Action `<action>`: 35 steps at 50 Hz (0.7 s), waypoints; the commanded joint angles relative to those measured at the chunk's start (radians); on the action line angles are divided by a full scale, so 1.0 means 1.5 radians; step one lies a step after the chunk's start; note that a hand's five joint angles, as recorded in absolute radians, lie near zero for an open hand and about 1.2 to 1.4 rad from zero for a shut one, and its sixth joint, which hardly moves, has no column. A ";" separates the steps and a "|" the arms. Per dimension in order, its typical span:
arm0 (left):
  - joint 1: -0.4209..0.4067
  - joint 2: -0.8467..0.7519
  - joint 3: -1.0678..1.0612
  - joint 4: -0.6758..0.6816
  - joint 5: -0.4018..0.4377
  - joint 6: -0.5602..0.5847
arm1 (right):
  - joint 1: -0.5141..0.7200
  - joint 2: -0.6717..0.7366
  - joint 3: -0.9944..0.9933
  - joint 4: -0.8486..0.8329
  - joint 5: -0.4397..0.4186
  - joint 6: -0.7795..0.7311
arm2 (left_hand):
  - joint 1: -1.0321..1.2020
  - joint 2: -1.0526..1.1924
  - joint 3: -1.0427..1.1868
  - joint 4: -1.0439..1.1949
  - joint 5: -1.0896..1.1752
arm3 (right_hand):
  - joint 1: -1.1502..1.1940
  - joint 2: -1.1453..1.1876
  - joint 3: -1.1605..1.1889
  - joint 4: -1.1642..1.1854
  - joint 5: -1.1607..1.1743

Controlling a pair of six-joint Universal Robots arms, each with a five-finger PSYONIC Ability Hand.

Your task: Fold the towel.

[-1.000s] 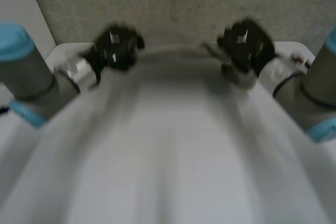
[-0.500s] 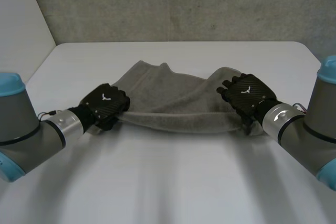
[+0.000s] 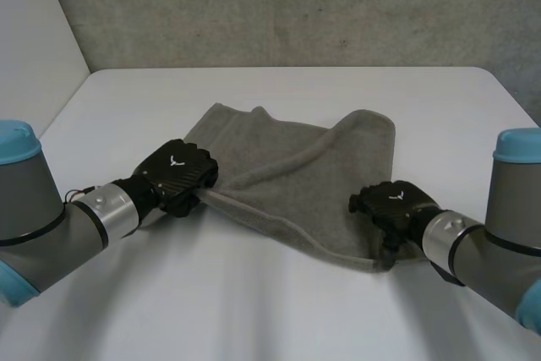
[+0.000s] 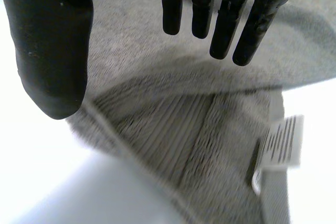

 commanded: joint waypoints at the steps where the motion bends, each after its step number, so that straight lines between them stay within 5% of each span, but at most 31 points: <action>1: 0.003 -0.006 0.012 0.002 -0.001 -0.002 | -0.016 -0.044 0.050 0.001 -0.030 0.004 | 0.068 0.032 0.035 0.029 0.036 | 0.016 0.014 0.013 0.009 0.000; 9: 0.002 -0.033 0.059 -0.005 -0.009 -0.028 | -0.015 -0.059 0.091 -0.006 -0.041 0.016 | 0.068 0.032 0.035 0.029 0.036 | 0.046 0.043 0.042 0.038 0.030; 16: 0.008 -0.033 0.098 -0.028 -0.007 -0.132 | -0.023 -0.010 0.092 -0.056 -0.049 0.007 | 0.068 0.032 0.035 0.029 0.036 | 0.214 0.211 0.210 0.206 0.198; 28: 0.014 -0.026 0.094 -0.034 -0.002 -0.153 | -0.023 0.023 0.065 -0.072 -0.048 0.006 | 0.068 0.032 0.035 0.029 0.036 | 0.288 0.286 0.285 0.281 0.273; 30: 0.014 -0.026 0.093 -0.034 -0.002 -0.152 | -0.023 0.023 0.065 -0.080 -0.047 0.006 | 0.068 0.032 0.035 0.029 0.036 | 0.572 0.570 0.569 0.565 0.556; 35: 0.015 -0.028 0.088 -0.033 -0.002 -0.148 | -0.023 -0.004 0.066 -0.077 -0.051 0.011 | 0.068 0.032 0.035 0.029 0.036 | 0.679 0.677 0.676 0.672 0.663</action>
